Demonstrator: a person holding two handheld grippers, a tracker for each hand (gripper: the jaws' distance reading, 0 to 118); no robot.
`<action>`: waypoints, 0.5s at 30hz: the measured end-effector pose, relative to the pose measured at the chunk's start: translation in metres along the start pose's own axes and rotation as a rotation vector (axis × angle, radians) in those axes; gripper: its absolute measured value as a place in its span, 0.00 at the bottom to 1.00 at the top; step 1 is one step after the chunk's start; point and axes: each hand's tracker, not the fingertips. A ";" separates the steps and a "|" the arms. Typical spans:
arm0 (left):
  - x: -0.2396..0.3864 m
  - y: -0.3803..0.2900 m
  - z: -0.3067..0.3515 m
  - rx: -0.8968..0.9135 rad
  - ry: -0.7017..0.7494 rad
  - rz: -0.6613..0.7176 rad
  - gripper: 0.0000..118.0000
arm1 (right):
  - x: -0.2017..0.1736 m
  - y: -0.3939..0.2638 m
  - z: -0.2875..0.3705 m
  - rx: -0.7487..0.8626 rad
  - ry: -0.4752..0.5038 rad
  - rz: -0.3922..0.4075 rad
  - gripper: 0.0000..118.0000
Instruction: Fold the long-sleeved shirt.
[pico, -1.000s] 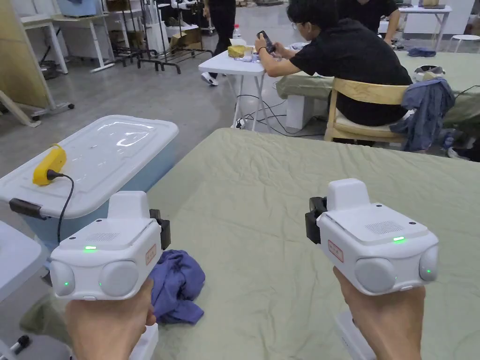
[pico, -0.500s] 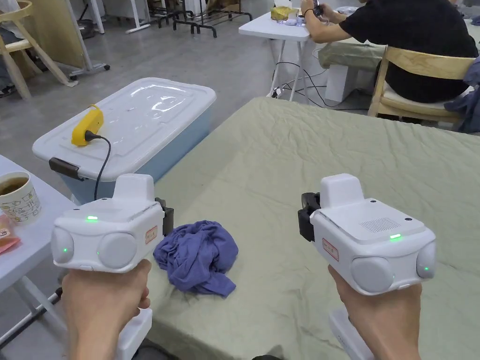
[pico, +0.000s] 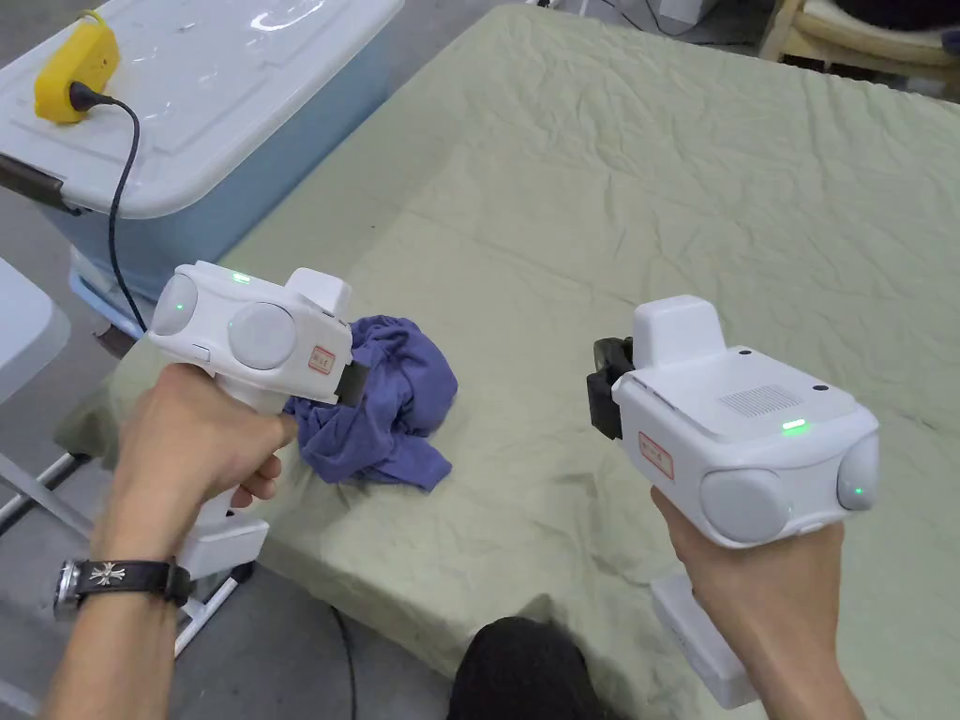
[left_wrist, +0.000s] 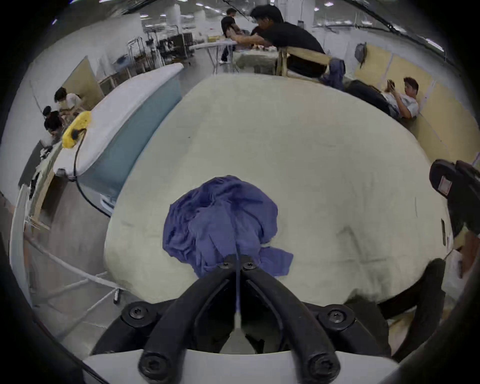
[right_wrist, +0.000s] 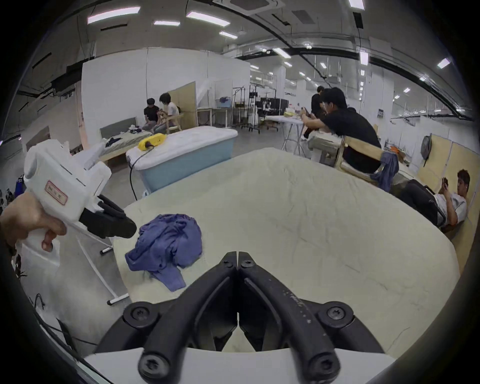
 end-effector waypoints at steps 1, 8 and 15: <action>-0.002 0.001 -0.008 -0.002 0.024 0.007 0.09 | 0.001 -0.002 -0.006 -0.012 -0.002 -0.005 0.01; -0.020 0.008 -0.059 -0.033 -0.001 -0.013 0.43 | 0.002 -0.011 -0.026 -0.057 0.009 -0.007 0.01; -0.040 0.004 -0.089 -0.044 -0.071 0.188 0.30 | 0.005 -0.019 -0.036 -0.094 0.009 -0.008 0.01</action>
